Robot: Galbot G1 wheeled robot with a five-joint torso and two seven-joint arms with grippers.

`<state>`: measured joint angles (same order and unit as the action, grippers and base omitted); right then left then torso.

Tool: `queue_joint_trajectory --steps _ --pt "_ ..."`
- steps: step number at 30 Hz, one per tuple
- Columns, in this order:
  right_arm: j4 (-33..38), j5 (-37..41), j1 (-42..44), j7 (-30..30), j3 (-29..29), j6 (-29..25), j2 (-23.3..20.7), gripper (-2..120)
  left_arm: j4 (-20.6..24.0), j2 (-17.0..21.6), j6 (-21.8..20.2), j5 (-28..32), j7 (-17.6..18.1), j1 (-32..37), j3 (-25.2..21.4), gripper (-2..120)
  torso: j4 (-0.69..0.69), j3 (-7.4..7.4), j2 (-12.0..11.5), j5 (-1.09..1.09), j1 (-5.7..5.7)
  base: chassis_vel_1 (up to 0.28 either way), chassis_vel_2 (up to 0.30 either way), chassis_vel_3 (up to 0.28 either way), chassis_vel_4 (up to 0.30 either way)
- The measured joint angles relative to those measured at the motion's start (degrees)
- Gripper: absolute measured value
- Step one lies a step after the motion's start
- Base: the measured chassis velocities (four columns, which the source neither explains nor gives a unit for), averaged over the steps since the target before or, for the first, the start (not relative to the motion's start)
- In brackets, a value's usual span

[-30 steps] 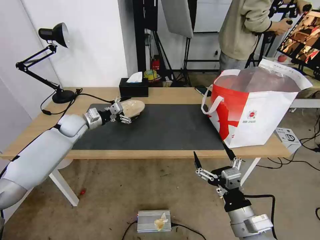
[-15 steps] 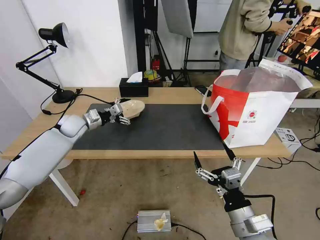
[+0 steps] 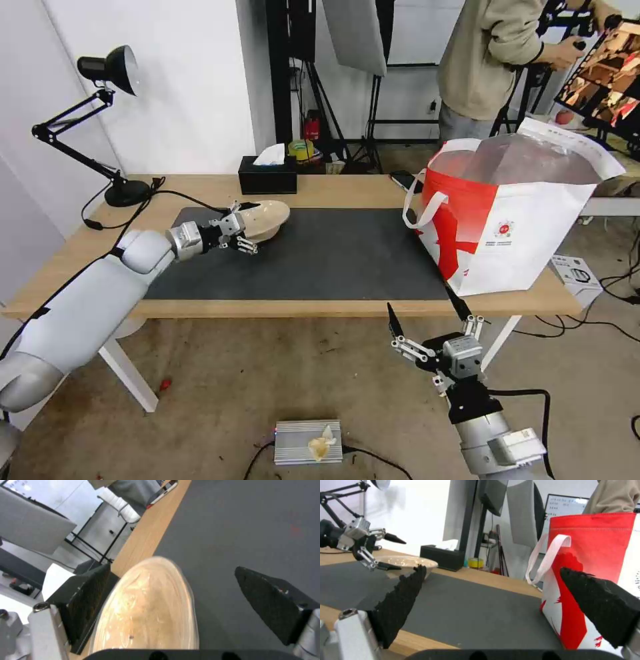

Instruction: Pick up the trash from the table and place it into the takeout bag.

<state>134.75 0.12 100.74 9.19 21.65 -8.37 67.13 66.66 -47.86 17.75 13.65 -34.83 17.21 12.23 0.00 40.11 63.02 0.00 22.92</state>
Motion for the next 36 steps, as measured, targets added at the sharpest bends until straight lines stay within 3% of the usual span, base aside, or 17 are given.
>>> queue_joint_trajectory --steps 36 --pt "0.00 0.00 0.00 0.00 0.00 0.00 0.00 100 -9.85 -3.79 5.09 -6.80 -1.71 -0.14 -3.24 100 0.00 0.00 0.00 0.00 0.00 0.000 0.000 0.000 0.000"
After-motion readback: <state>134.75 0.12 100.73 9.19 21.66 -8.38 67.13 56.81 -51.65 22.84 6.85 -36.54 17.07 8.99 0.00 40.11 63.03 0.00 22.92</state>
